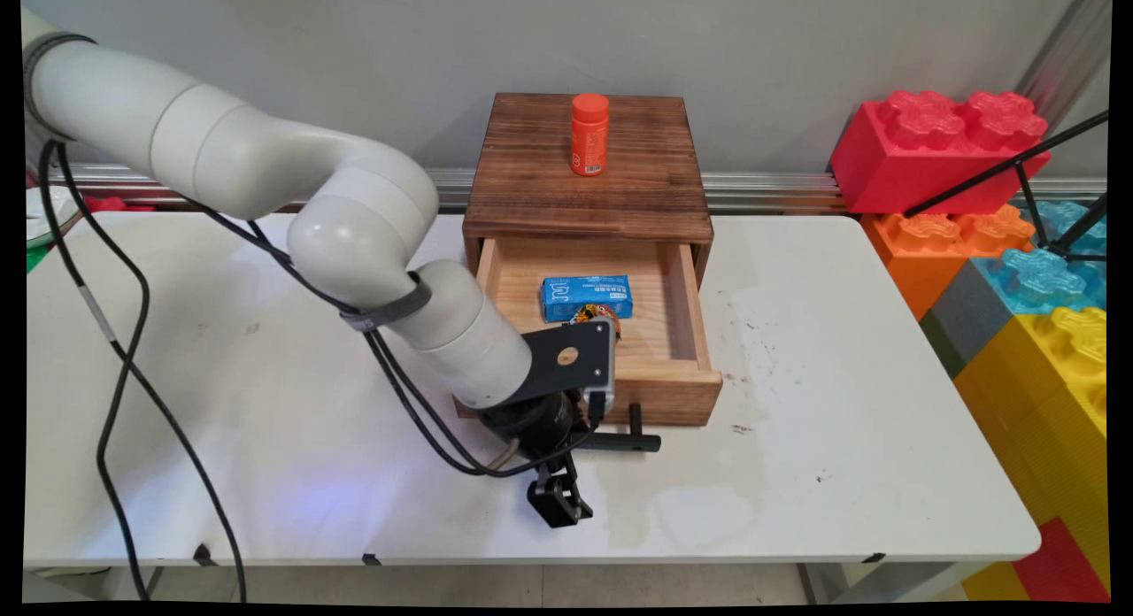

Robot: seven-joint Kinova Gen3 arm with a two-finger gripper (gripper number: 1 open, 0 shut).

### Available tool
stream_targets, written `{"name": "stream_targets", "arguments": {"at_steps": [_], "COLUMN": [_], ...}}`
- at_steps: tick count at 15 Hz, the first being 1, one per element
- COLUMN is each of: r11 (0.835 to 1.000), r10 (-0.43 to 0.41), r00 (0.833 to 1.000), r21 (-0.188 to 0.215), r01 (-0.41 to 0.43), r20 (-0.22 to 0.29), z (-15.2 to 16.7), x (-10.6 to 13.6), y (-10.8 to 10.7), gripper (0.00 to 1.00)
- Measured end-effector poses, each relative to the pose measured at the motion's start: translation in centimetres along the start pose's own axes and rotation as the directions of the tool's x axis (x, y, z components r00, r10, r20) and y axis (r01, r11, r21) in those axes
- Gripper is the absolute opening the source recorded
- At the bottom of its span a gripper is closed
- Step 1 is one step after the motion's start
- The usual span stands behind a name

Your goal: Open the drawer

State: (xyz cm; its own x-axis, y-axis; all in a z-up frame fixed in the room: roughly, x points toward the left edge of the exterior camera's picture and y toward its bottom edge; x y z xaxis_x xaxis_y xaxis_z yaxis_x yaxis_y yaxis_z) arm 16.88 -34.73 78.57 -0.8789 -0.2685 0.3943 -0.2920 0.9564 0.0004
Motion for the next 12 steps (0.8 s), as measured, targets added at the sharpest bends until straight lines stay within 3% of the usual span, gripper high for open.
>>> {"name": "stream_targets", "arguments": {"at_steps": [12], "r11": [1.000], "r10": [-0.016], "r00": [1.000], "r21": [-0.007], "r01": [0.016], "r20": [-0.011], "z": [0.0], "x": [0.0], "y": [2.9], "gripper": [1.00]}}
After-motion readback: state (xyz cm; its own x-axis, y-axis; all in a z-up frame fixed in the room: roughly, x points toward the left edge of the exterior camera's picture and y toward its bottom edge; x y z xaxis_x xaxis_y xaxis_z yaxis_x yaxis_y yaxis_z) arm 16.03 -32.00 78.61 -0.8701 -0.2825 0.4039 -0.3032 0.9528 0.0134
